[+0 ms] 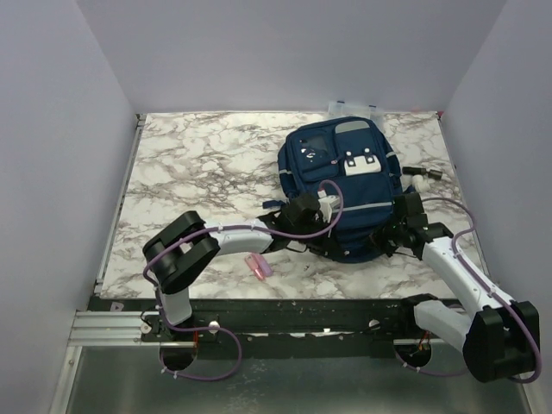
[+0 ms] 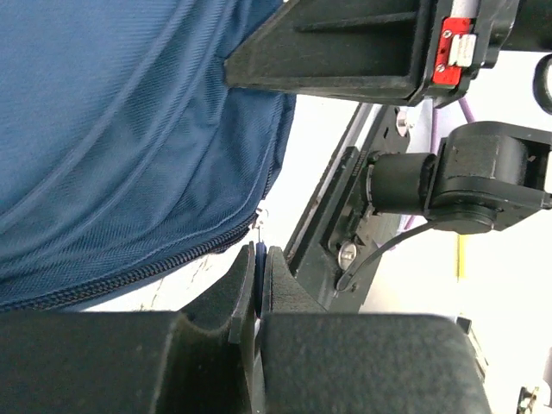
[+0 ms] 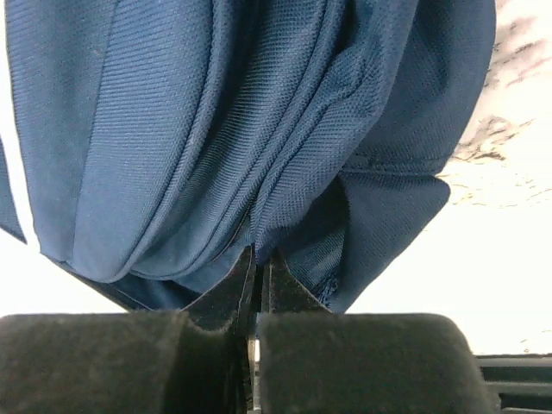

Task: Pack the student bag
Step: Zip the student bag at the center of the board.

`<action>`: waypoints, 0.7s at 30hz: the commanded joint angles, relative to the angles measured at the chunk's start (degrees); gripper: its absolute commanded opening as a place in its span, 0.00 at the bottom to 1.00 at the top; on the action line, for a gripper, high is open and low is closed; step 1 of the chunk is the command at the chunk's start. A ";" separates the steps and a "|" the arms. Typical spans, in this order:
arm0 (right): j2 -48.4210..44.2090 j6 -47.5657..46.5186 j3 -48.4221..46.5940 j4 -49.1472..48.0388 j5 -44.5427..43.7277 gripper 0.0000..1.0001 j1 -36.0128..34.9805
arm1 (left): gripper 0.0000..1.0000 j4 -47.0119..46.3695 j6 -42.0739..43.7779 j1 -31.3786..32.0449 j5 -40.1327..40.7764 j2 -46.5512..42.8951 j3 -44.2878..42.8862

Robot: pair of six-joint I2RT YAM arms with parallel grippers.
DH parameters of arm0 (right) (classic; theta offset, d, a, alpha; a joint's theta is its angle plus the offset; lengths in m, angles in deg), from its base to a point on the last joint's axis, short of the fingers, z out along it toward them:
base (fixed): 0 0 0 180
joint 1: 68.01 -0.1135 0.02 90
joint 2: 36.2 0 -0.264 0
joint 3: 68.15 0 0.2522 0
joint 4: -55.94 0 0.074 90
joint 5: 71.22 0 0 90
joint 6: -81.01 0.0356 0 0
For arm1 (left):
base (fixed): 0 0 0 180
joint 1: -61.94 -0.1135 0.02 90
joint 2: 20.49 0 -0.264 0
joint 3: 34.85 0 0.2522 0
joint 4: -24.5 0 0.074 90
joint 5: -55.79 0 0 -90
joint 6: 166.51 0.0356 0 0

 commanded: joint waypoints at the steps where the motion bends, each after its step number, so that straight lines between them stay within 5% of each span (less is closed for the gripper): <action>1: 2.90 0.50 -3.96 4.06 -12.48 0.00 0.09 | 0.00 -0.56 0.74 -1.57 1.80 -5.15 5.88; 11: -2.88 -5.10 -5.68 4.39 -20.33 0.00 0.18 | 0.00 0.92 4.95 -19.57 -3.63 -4.67 8.94; 21: 4.25 -18.07 -11.97 0.78 -20.55 0.01 0.18 | 0.00 0.65 1.62 -14.16 -4.38 -5.90 9.07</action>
